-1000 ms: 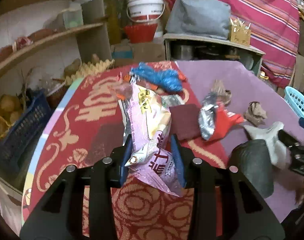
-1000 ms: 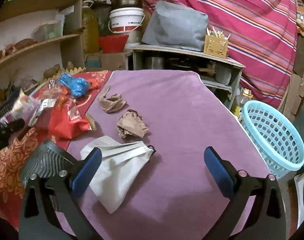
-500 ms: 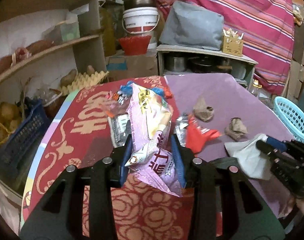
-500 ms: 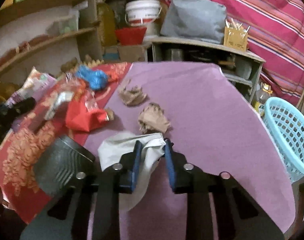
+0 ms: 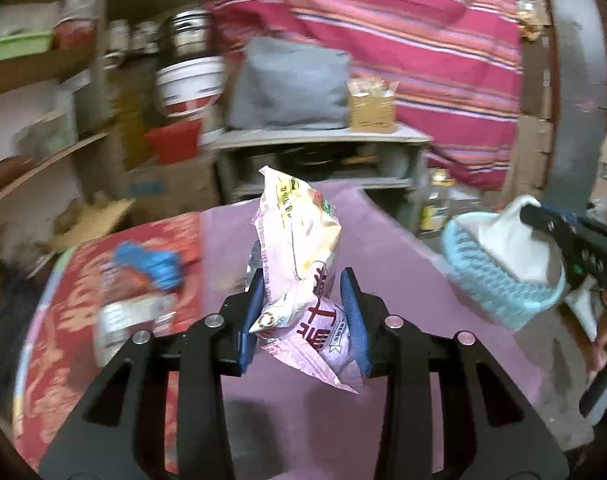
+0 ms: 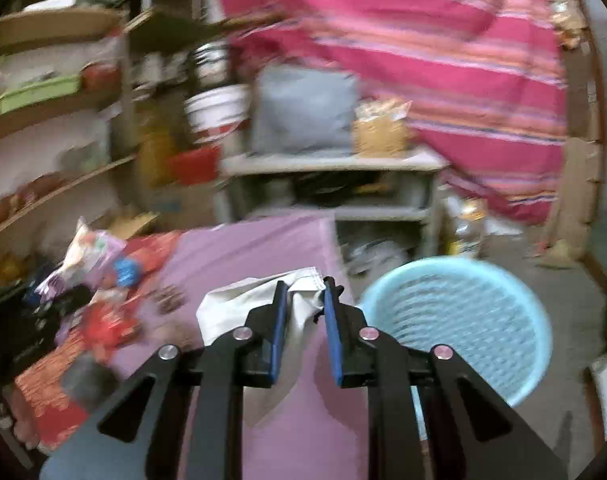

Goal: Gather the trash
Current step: 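Carry both items to the blue basket and release them inside, then return both tools to the table over the remaining trash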

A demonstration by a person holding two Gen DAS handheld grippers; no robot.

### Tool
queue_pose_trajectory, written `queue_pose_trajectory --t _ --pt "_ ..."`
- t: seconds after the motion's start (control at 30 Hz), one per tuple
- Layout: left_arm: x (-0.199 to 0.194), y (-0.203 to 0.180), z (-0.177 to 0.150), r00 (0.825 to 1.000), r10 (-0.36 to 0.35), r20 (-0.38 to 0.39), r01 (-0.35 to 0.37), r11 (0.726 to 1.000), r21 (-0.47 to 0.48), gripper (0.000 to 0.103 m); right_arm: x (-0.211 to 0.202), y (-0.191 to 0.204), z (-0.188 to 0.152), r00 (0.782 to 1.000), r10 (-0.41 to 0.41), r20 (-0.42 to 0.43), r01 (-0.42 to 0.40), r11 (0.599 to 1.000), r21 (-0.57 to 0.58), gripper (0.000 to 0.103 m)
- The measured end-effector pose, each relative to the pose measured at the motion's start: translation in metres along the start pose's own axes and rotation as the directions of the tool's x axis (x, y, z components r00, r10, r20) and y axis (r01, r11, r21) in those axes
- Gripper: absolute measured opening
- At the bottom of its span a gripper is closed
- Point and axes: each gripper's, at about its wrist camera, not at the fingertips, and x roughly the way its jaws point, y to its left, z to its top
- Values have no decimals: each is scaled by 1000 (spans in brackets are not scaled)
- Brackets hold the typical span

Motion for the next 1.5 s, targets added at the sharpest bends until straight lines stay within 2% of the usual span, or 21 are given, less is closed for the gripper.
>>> queue_pose_trajectory --t 0.07,0.2,0.3,0.37,0.53,0.6,0.8,0.93,1.0,1.07,1.27,1.5 --pt "11 -36 10 998 -58 5 58 998 20 37 -4 -35 12 998 -52 20 51 998 44 19" --pt "34 -88 19 992 -125 -2 124 991 56 37 -2 -79 15 990 -136 40 133 988 83 19" --pt "55 -128 20 980 -194 -39 196 979 55 37 8 -108 5 982 -187 9 185 977 109 19" --pt "67 -144 20 975 -214 -56 217 974 59 37 13 -125 4 975 -222 -5 221 969 113 19" --pt "105 -188 21 965 -241 -105 251 964 86 37 32 -144 4 957 -289 -36 291 952 95 19" --pt "120 -201 22 961 -250 -119 262 960 97 37 37 -152 1 956 -289 -53 293 950 108 19" --pt "151 -226 28 964 -232 -132 250 959 134 37 45 -183 -6 949 -302 -84 313 936 161 19" --pt "162 -234 35 960 -242 -143 260 958 123 38 51 -191 -10 944 -313 -104 327 930 166 19" --pt "165 -233 34 959 -241 -152 260 958 118 49 54 -190 -11 943 -315 -109 330 929 168 19" --pt "165 -230 31 961 -230 -154 249 961 118 66 55 -191 -12 943 -314 -112 329 929 171 19" --pt "153 -208 26 965 -213 -154 227 970 84 87 65 -183 -15 944 -305 -126 323 934 154 19" --pt "132 -171 22 982 -152 -109 161 984 78 92 78 -166 -15 944 -301 -134 318 940 125 20"
